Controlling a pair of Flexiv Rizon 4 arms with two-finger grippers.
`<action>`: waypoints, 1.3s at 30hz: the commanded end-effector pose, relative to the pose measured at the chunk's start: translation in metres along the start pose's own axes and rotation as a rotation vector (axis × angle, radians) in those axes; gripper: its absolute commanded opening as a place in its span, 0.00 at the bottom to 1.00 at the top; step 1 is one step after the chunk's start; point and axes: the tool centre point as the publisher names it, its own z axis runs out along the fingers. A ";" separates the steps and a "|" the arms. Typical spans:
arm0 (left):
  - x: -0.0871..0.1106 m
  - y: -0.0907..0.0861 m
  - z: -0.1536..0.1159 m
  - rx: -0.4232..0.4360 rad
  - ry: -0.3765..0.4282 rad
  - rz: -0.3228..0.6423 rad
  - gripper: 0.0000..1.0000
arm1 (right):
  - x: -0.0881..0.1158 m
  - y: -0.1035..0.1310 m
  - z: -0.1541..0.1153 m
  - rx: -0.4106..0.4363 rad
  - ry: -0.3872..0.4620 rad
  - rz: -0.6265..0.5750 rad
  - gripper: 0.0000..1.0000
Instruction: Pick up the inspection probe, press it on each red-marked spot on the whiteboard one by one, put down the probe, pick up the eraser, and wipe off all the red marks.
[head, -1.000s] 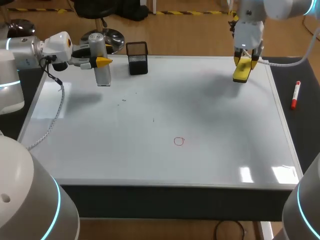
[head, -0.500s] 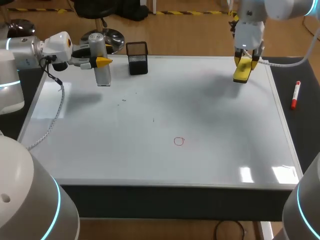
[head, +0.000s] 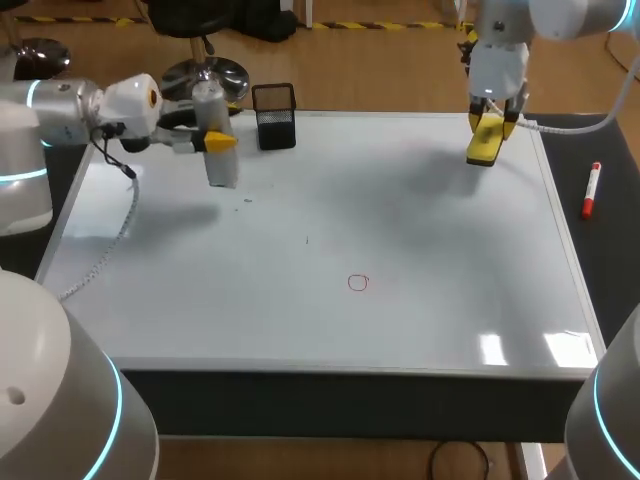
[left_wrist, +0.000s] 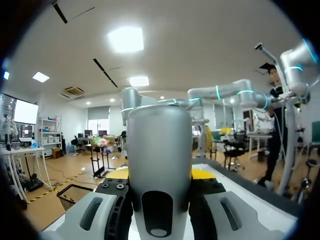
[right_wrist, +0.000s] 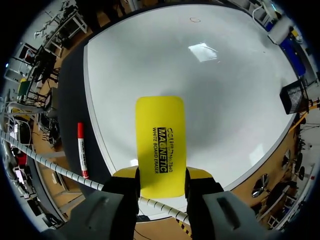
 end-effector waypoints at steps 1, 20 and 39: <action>0.028 -0.004 0.024 0.010 0.026 -0.004 0.00 | 0.001 0.000 -0.002 0.003 0.003 -0.002 0.00; 0.131 -0.008 0.145 0.050 0.355 -0.058 0.00 | 0.001 0.000 -0.002 0.003 0.003 -0.002 0.00; 0.169 0.021 0.201 0.072 0.493 -0.134 0.00 | 0.001 0.000 -0.002 0.003 0.003 -0.002 0.00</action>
